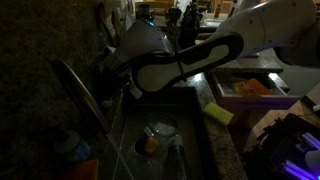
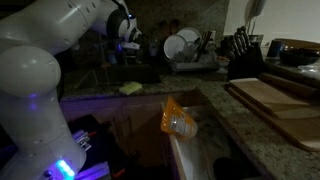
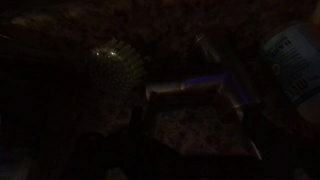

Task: Close the tap

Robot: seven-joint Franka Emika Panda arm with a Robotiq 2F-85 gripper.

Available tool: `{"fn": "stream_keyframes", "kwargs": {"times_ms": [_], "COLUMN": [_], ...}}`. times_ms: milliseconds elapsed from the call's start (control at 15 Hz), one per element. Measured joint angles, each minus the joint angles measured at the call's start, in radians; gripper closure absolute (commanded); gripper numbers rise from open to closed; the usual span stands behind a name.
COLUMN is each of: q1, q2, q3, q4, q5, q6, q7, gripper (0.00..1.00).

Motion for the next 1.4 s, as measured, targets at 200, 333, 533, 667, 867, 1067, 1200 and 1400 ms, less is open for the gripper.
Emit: {"fn": "stream_keyframes", "kwargs": {"times_ms": [200, 333, 533, 667, 867, 1067, 1200, 1400], "q1": [0.003, 0.003, -0.014, -0.038, -0.072, -0.098, -0.12, -0.155], "q2": [0.0, 0.0, 0.006, 0.017, 0.035, 0.048, 0.06, 0.085], "q3": [0.0, 0.001, 0.051, 0.089, 0.14, 0.181, 0.217, 0.277], "q4": [0.002, 0.002, 0.002, 0.002, 0.002, 0.002, 0.003, 0.006], "q5": [-0.001, 0.0, 0.009, 0.012, 0.022, 0.031, 0.052, 0.073], "q6": [-0.008, -0.009, -0.01, -0.01, -0.013, -0.017, -0.018, -0.02], "q7": [0.0, 0.0, -0.06, -0.112, -0.158, -0.17, -0.188, -0.219], "gripper": [0.0, 0.0, 0.0, 0.0, 0.0, 0.0, 0.0, 0.0]}}
